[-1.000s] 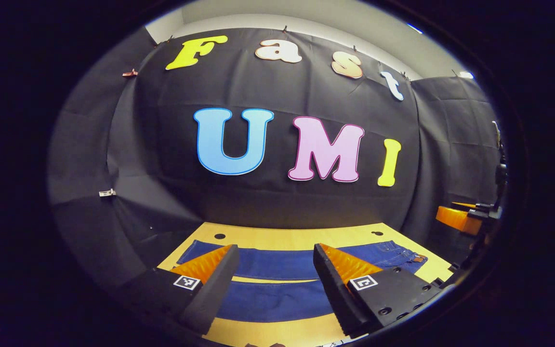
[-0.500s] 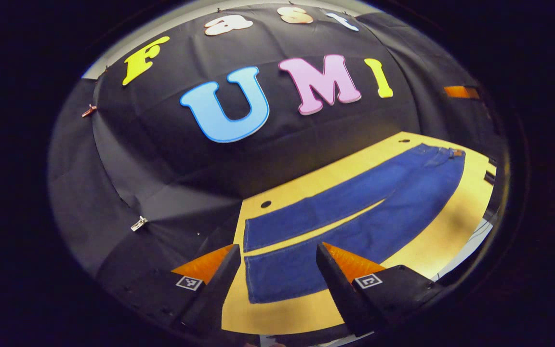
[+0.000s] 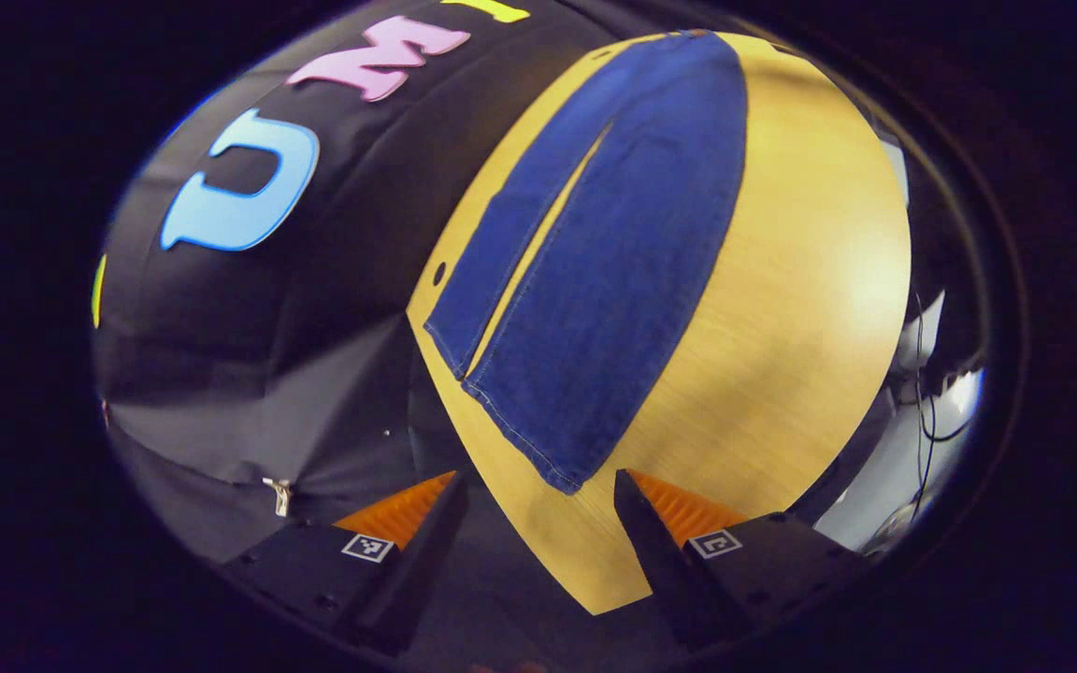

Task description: Grasp the waist and the cuffs of the jeans and fold them to make the two legs overlap; first hold the waist and fold one-third of the jeans toward the cuffs, then hold the cuffs and fold the remaining one-third in the same direction to finish folding.

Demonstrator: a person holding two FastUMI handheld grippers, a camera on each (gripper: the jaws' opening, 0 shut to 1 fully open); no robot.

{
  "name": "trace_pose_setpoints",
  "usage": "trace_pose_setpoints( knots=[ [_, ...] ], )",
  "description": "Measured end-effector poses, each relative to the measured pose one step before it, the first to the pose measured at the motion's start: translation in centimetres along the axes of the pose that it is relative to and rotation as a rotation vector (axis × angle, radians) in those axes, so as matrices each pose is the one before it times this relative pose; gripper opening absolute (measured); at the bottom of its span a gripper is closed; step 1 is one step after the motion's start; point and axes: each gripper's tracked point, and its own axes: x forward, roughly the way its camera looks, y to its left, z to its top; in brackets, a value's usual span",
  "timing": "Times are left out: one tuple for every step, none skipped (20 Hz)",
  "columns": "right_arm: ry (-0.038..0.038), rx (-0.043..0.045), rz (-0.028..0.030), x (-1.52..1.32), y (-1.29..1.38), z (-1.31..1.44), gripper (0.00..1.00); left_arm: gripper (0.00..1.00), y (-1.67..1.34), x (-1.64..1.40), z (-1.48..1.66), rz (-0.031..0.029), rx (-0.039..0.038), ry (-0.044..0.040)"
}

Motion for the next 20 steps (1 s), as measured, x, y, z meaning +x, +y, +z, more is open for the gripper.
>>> trace_pose_setpoints(
  knots=[
    [0.01297,0.00091,-0.00679,0.079,-0.328,-0.397,0.93,0.98,-0.188,1.025,-0.416,-0.02209,0.05267,0.01438],
    [0.00929,-0.00029,-0.00953,0.114,-0.397,-0.357,0.96,0.99,-0.22,0.737,-0.107,-0.01885,0.03437,0.0076],
    [0.01106,-0.00368,-0.00694,0.274,-0.332,-0.413,0.96,0.99,-0.254,0.811,0.327,-0.0212,0.02272,-0.00069],
    [0.01756,-0.00732,-0.00523,0.264,-0.352,-0.688,0.96,0.99,0.606,0.582,0.384,0.00838,0.03774,-0.0117],
    [0.02129,-0.00911,-0.00273,0.258,-0.172,-0.774,0.96,0.95,0.603,0.536,0.462,0.00894,0.03871,-0.01114],
    [0.00313,-0.03009,-0.00279,0.27,-0.191,-0.237,0.96,0.95,0.37,0.617,0.347,0.00143,0.02332,-0.01002],
    [0.00015,-0.02167,-0.00414,0.196,-0.216,-0.109,0.96,0.93,0.153,0.453,0.165,-0.00326,0.01169,-0.01246],
    [-0.00336,-0.00545,-0.00014,0.116,-0.08,0.02,0.96,0.93,0.367,0.408,0.276,0.00314,0.00667,-0.01072],
    [0.00125,0.00282,-0.00773,0.168,-0.324,-0.15,0.96,0.9,0.273,0.517,0.086,-0.00062,0.00034,-0.00685],
    [0.00871,0.00397,-0.01287,0.237,-0.528,-0.525,0.96,0.89,0.1,0.363,-0.045,-0.0076,-0.00966,-0.00209],
    [0.01185,-0.00092,-0.01729,0.208,-0.71,-0.671,0.96,0.84,-0.288,0.399,-0.1,-0.01579,-0.01242,0.00484],
    [0.01419,-0.00606,-0.01739,0.211,-0.844,-0.62,0.96,0.78,-0.033,0.085,-0.248,-0.00618,-0.00965,0.00502],
    [0.01003,-0.01554,-0.01792,0.181,-0.89,-0.443,0.96,0.66,-0.236,0.243,-0.025,-0.01555,-0.01223,0.00565],
    [0.0077,-0.02926,-0.01845,0.154,-1.008,-0.382,0.96,0.63,-0.213,0.405,0.015,-0.02471,-0.01573,0.00782],
    [-0.00486,-0.04802,-0.01869,0.294,-0.974,-0.168,0.97,0.49,-0.313,0.414,-0.199,-0.02326,-0.01474,0.01219],
    [-0.00569,-0.05836,-0.01385,0.2,-0.97,-0.174,0.96,0.41,-0.077,0.196,-0.089,-0.01072,-0.00598,0.01157],
    [-0.00324,-0.06045,-0.00928,0.268,-0.91,-0.424,0.96,0.26,-0.095,0.056,-0.001,-0.01342,-0.0057,0.00746],
    [-0.00361,-0.06208,-0.00104,0.396,-0.747,-0.346,0.96,0.21,-0.099,-0.14,0.336,-0.01158,-0.0084,0.00269],
    [-0.00119,-0.05576,0.0025,0.312,-0.581,-0.495,0.96,0.14,-0.147,-0.042,0.254,-0.01183,-0.01242,0.00175],
    [0.00296,-0.04404,0.00314,0.301,-0.585,-0.646,0.96,0.12,-0.061,0.098,-0.192,-0.01198,-0.01703,0.00346]
  ],
)
